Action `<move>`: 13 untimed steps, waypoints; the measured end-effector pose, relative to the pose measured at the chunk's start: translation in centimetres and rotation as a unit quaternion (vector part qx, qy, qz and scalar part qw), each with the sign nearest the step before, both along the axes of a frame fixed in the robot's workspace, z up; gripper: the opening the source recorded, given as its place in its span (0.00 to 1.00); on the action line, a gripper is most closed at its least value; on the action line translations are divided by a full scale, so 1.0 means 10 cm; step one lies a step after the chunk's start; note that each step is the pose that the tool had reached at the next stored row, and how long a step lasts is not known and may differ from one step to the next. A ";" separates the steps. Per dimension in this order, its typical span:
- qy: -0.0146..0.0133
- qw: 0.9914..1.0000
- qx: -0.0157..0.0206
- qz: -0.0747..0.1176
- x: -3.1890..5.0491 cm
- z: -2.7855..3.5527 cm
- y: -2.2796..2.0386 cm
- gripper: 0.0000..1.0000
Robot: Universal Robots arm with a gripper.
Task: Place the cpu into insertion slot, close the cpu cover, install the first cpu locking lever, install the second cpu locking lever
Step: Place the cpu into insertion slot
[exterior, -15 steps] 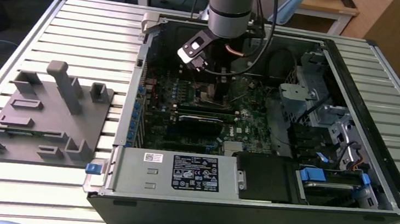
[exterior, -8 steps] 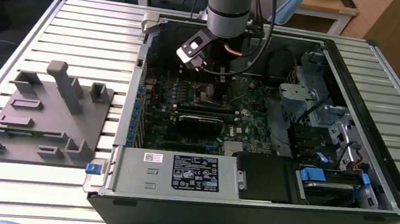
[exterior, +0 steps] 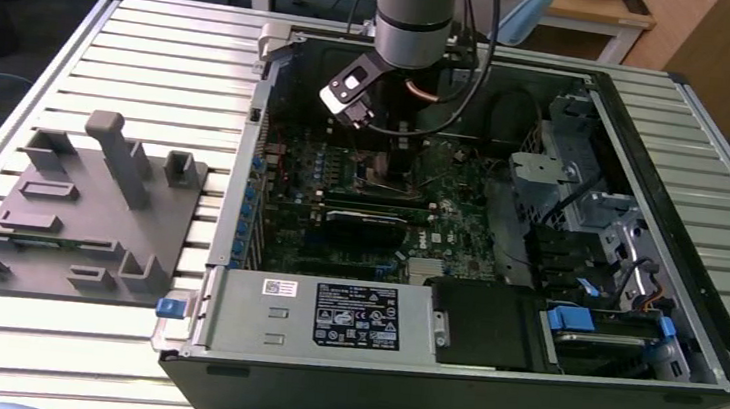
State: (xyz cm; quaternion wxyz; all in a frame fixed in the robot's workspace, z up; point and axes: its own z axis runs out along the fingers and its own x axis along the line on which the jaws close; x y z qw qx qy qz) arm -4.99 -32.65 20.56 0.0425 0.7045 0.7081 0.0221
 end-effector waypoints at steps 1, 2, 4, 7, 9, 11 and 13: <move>0.000 1.000 0.000 0.000 0.000 0.000 0.000 0.54; 0.000 1.000 0.000 0.000 0.000 0.000 0.000 0.54; 0.000 1.000 0.000 0.000 0.000 -0.001 0.000 0.54; 0.000 1.000 0.000 0.000 -0.004 -0.024 0.000 0.54; 0.000 1.000 0.000 0.000 -0.005 -0.033 0.000 0.54; 0.000 1.000 0.000 0.000 -0.009 -0.035 0.000 0.54; 0.000 1.000 0.000 0.000 -0.024 -0.039 0.000 0.54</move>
